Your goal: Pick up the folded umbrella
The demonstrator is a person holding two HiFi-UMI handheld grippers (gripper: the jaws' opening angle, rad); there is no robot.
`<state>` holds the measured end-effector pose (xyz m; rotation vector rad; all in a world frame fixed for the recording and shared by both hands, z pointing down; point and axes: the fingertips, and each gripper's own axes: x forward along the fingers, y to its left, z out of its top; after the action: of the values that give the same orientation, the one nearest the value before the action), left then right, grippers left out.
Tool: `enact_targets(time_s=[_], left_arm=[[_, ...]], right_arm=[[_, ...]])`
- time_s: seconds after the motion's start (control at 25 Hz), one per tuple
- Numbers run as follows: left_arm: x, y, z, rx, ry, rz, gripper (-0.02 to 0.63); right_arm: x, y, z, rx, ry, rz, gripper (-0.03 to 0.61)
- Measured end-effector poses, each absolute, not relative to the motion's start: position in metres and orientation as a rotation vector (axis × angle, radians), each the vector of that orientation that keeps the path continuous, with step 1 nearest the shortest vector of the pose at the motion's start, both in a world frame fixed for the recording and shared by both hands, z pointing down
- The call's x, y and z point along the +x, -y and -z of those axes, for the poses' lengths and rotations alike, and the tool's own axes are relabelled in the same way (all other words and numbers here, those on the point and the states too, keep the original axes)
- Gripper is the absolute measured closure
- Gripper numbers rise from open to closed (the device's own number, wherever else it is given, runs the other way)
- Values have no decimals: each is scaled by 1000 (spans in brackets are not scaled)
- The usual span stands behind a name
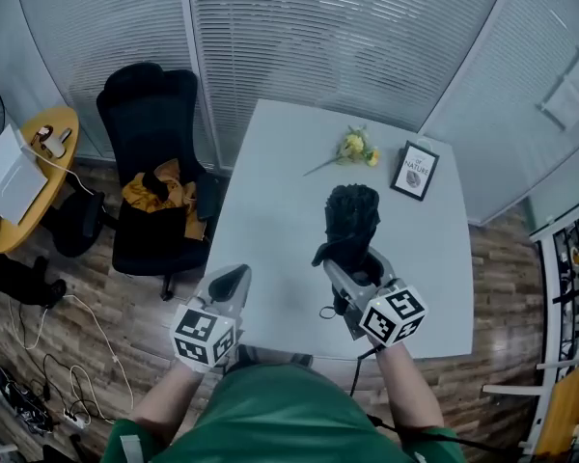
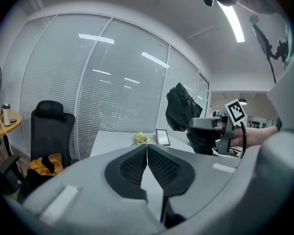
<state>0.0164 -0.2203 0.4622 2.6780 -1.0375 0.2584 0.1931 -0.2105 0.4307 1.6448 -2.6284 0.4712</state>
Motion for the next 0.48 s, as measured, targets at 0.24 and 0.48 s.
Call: enact_targets(time_s=[0.24, 0.48], left_arm=[[18, 221, -455, 2662, 1026, -210, 601], [17, 224, -458, 2642, 1030, -213, 601]], right_arm=[[202, 206, -399, 1712, 2684, -420, 287], [215, 201, -372, 1796, 2740, -446, 285]])
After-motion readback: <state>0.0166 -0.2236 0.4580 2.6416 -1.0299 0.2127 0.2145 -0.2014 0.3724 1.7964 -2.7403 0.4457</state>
